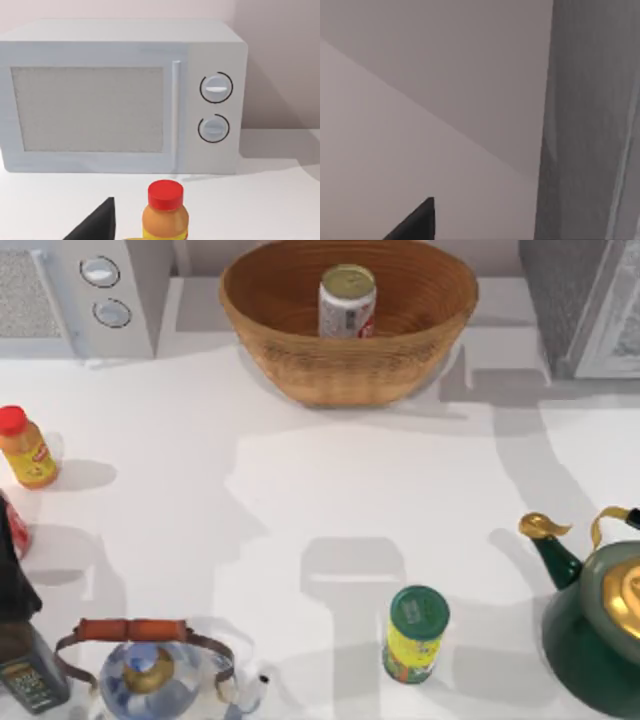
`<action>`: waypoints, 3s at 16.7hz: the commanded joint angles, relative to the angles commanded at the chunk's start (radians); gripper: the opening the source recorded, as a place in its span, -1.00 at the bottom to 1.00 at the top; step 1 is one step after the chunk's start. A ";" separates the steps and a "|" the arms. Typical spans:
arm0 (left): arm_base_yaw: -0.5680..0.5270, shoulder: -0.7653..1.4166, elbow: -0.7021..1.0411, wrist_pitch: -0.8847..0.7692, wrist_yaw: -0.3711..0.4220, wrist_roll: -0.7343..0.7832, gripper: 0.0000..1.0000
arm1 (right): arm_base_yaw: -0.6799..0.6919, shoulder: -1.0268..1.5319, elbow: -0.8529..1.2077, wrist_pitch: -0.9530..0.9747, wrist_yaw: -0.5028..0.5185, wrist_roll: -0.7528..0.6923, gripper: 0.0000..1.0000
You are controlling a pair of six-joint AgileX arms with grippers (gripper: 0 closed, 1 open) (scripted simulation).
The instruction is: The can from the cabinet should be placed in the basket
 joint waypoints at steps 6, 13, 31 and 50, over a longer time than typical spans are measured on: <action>0.000 0.000 0.000 0.000 0.000 0.000 1.00 | -0.192 -0.749 -0.511 -0.158 -0.186 -0.005 1.00; 0.000 0.000 0.000 0.000 0.000 0.000 1.00 | -0.364 -1.280 -0.956 -0.301 -0.354 -0.011 1.00; 0.000 0.000 0.000 0.000 0.000 0.000 1.00 | -0.664 -0.943 -0.813 0.129 -0.741 -0.021 1.00; 0.000 0.000 0.000 0.000 0.000 0.000 1.00 | -1.404 0.199 -0.653 0.888 -1.400 0.025 1.00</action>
